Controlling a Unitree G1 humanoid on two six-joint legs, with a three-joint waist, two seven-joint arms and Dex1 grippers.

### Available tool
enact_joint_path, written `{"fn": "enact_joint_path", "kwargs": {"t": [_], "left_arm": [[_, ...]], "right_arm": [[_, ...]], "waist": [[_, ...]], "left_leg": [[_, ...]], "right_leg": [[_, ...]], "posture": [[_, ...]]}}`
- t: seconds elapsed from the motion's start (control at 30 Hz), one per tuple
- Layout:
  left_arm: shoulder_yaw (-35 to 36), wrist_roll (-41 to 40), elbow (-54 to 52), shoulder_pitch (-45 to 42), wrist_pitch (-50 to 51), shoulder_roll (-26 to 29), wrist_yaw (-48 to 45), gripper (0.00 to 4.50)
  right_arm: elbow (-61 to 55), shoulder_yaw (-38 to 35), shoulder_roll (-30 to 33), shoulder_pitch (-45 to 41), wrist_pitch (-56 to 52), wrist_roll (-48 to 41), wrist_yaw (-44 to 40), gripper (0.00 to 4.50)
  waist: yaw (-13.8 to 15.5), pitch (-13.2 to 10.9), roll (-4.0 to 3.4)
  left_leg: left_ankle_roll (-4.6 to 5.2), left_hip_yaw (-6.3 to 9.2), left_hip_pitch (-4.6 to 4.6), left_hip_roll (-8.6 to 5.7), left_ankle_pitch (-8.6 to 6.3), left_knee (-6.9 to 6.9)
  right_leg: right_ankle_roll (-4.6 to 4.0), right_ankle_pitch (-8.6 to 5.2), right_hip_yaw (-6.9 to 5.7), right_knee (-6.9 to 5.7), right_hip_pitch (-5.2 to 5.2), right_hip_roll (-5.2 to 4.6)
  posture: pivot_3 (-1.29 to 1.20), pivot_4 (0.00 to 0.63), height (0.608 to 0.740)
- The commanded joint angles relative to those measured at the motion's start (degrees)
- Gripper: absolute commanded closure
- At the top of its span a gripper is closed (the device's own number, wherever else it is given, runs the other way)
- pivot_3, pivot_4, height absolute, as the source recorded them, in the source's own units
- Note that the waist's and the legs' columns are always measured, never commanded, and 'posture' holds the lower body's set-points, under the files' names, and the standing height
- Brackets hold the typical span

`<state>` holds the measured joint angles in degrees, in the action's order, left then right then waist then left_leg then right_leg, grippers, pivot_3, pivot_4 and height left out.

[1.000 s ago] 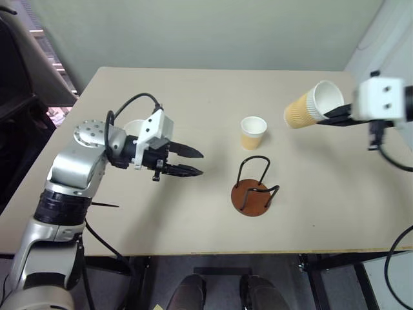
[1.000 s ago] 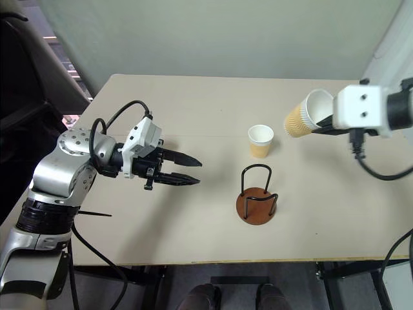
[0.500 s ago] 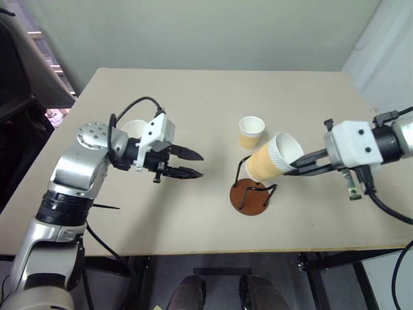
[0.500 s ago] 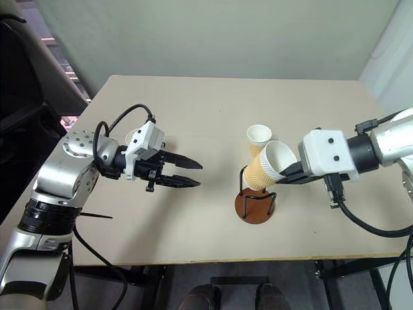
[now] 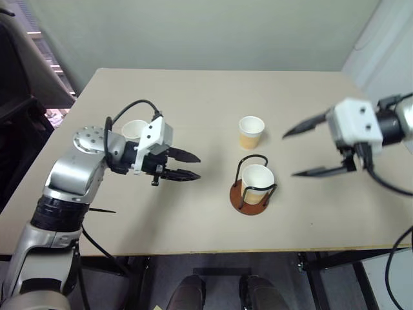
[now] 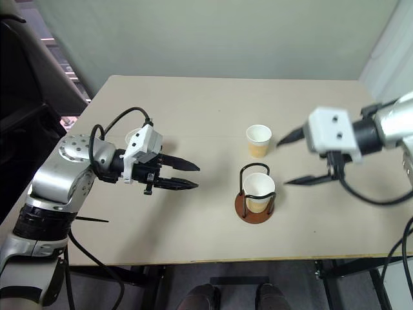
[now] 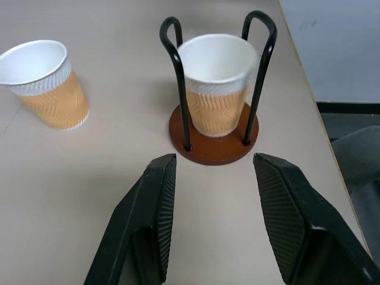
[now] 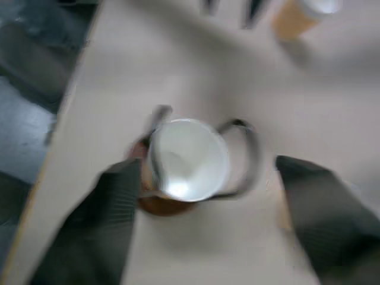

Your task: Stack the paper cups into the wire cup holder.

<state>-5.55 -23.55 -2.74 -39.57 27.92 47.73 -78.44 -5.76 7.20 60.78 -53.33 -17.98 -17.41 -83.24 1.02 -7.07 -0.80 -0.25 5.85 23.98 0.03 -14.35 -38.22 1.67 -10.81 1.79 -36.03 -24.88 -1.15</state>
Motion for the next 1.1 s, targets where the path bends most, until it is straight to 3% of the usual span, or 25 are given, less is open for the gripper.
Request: {"fn": "enact_joint_path", "kwargs": {"t": [0.03,0.17,0.37,0.6,0.83,0.93,1.1], "left_arm": [[2.4,-0.8,-1.6,-0.1,0.2,0.9,1.1,2.28],[2.9,-1.1,-3.5,1.5,1.2,1.0,2.8,2.28],[4.5,-2.7,-8.4,4.6,4.4,1.8,5.5,2.28],[7.0,-5.1,-13.8,9.0,8.0,3.5,8.5,2.28],[9.2,-7.2,-17.6,11.8,10.4,5.2,11.1,2.28],[10.3,-7.6,-18.6,13.3,10.9,6.0,12.1,2.28],[11.1,-8.5,-19.5,14.3,11.1,6.8,12.8,2.28]], "right_arm": [[20.2,4.6,-5.1,-8.5,14.8,13.1,6.9,0.02],[42.4,11.3,-14.8,-15.8,31.5,23.9,12.6,0.02],[61.1,16.1,-23.2,-19.6,44.3,33.1,19.3,0.02],[71.6,17.2,-29.3,-23.6,48.7,39.1,26.9,0.02],[75.4,17.6,-33.1,-24.3,50.0,42.1,27.7,0.02],[76.5,18.2,-34.0,-24.1,50.1,43.5,28.4,0.60],[77.0,18.3,-34.4,-24.3,50.6,44.6,29.8,2.40]], "waist": [[-0.4,0.0,0.00],[-0.8,0.0,-0.01],[-0.3,-0.1,-0.11],[-0.3,-0.1,-0.11],[-0.2,-0.1,-0.11],[-0.3,-0.1,-0.12],[-0.3,-0.1,-0.12]], "left_leg": [[0.03,0.01,-0.02,0.01,0.02,0.02],[0.08,0.07,-0.14,0.04,0.11,0.13],[-0.16,0.08,0.14,0.06,0.26,0.28],[-0.40,0.07,0.29,0.07,0.19,0.28],[-0.55,0.08,0.28,0.08,0.10,0.28],[-0.60,0.08,0.26,0.09,0.07,0.29],[-0.63,0.09,0.25,0.10,0.05,0.28]], "right_leg": [[-0.01,0.06,0.01,0.01,0.00,0.00],[-0.16,0.21,-0.02,-0.16,-0.07,0.01],[-0.26,0.19,-0.10,-0.46,-0.54,0.00],[-0.28,0.18,-0.13,-0.18,-0.57,0.00],[-0.30,0.17,-0.14,-0.21,-0.57,0.00],[-0.32,0.17,-0.15,-0.23,-0.58,0.00],[-0.34,0.16,-0.16,-0.26,-0.58,0.00]], "posture": [[0.00,0.150,0.740],[0.00,0.150,0.740],[0.00,0.150,0.740],[0.00,0.150,0.740],[0.00,0.150,0.740],[0.00,0.150,0.740],[0.00,0.150,0.740]]}}
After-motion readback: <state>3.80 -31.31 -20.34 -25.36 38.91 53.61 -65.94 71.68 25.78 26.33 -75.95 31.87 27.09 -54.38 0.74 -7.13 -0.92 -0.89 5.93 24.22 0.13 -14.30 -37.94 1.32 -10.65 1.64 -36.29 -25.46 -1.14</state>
